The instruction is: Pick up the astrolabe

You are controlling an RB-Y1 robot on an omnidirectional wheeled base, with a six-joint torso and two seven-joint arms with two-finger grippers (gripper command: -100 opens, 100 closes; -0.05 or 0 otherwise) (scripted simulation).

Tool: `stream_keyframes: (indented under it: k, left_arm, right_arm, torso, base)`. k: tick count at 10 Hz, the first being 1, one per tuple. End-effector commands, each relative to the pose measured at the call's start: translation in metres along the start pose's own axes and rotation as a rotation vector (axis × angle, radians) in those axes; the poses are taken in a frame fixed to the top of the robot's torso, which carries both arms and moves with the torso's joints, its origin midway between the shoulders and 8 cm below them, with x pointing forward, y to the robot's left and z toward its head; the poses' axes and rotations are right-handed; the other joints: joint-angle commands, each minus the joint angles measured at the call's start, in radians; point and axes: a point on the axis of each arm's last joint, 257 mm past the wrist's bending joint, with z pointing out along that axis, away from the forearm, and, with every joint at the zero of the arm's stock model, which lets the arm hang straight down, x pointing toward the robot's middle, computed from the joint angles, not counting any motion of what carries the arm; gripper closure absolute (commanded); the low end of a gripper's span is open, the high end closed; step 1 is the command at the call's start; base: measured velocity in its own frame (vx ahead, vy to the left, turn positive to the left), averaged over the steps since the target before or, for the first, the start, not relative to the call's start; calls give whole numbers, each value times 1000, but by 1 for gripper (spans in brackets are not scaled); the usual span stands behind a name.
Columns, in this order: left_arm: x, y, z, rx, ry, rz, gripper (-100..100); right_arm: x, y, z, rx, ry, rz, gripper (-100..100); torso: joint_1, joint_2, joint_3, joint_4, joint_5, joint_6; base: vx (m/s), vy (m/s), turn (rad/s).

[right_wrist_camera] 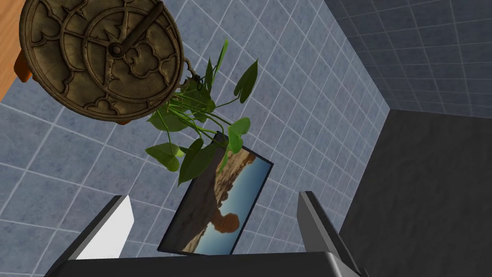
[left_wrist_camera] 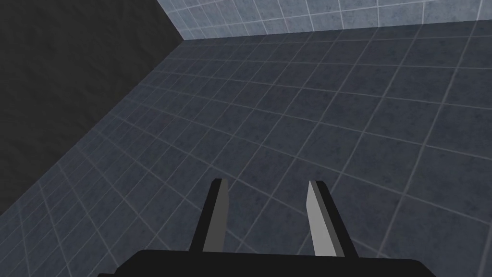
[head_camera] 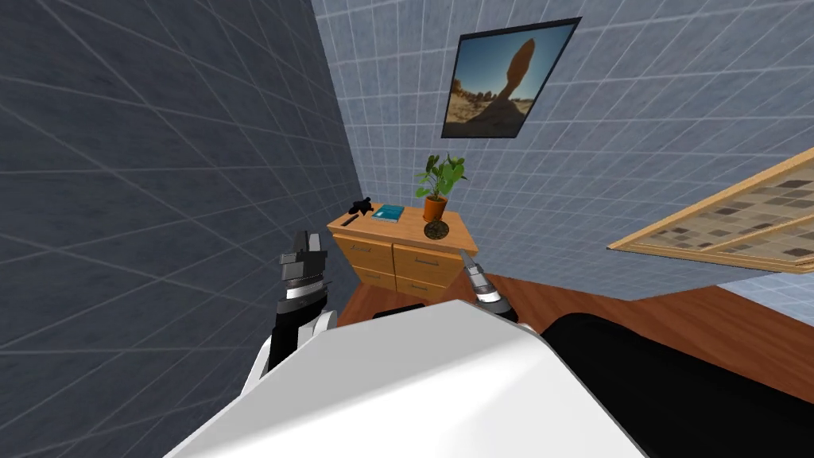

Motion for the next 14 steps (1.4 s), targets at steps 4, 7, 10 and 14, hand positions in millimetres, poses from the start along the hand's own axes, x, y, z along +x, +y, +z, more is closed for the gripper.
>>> stream_keyframes:
  k: [4,7,10,14]
  left_arm:
    - [0,0,0,0,0,0,0]
    - [0,0,0,0,0,0,0]
    - [0,0,0,0,0,0,0]
    - [0,0,0,0,0,0,0]
  right_arm:
    - [1,-19,-41,95,94,-101,-100]
    - [-2,-29,-72,156,175,-186,-100]
    - [-4,-36,-97,212,234,-226,-100]
    - [-11,-43,-137,290,346,-306,-100]
  torso:
    - [-3,0,0,0,-1,0]
    - [0,-2,-1,0,0,1]
    - [-1,-2,-1,0,0,0]
    - [0,-3,-2,-1,0,0]
  base:
    - [-49,-98,270]
    - [-37,-60,296]
    - [-36,-55,213]
    - [-27,-44,255]
